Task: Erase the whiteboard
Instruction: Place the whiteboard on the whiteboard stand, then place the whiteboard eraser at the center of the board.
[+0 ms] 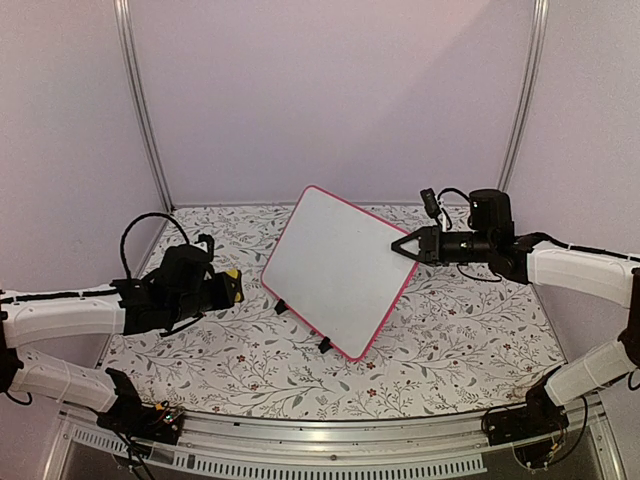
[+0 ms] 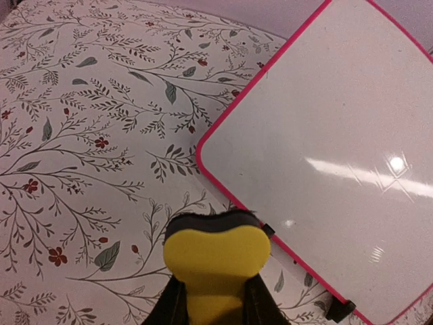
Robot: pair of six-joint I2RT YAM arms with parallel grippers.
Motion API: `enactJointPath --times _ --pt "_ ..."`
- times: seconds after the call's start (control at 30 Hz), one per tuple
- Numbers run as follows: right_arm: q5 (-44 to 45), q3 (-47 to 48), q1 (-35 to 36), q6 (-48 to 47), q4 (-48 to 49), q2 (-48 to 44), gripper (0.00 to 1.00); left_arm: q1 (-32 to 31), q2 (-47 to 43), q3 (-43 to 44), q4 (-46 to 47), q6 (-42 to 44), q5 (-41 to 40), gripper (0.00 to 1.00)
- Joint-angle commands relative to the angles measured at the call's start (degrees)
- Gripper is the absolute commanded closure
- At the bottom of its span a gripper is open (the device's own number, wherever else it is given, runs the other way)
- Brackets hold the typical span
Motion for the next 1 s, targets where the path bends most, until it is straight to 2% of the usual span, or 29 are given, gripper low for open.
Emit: enactJointPath --times 0.0,0.17,0.4,0.53,0.6,0.97 --pt "1.6 -0.2 0.4 -1.2 2.0 -2.6 0.70 0.7 0.0 -0.8 1.0 -0.3 -0.6 1.00" --pt "4.7 -0.7 0.4 -2.7 0.1 -4.2 0.62 0.8 1.0 -0.6 0.4 -0.8 -1.0 1.00" --pt "8.9 -1.0 0.4 -3.5 -1.7 -5.8 0.56 2.3 3.3 -0.1 -1.9 -2.9 -1.0 1.00" --pt "12.8 -1.1 0.4 -3.4 -2.8 -6.4 0.39 3.4 4.0 -0.2 -2.7 -3.6 -0.6 1.00" --pt "14.1 -1.1 0.4 -3.4 -3.4 -6.5 0.34 4.1 4.6 -0.2 -3.3 -3.9 -0.6 1.00" --pt "17.8 -1.8 0.3 -3.3 -4.3 -8.0 0.30 10.7 9.7 -1.5 -4.7 -5.7 1.7 1.00"
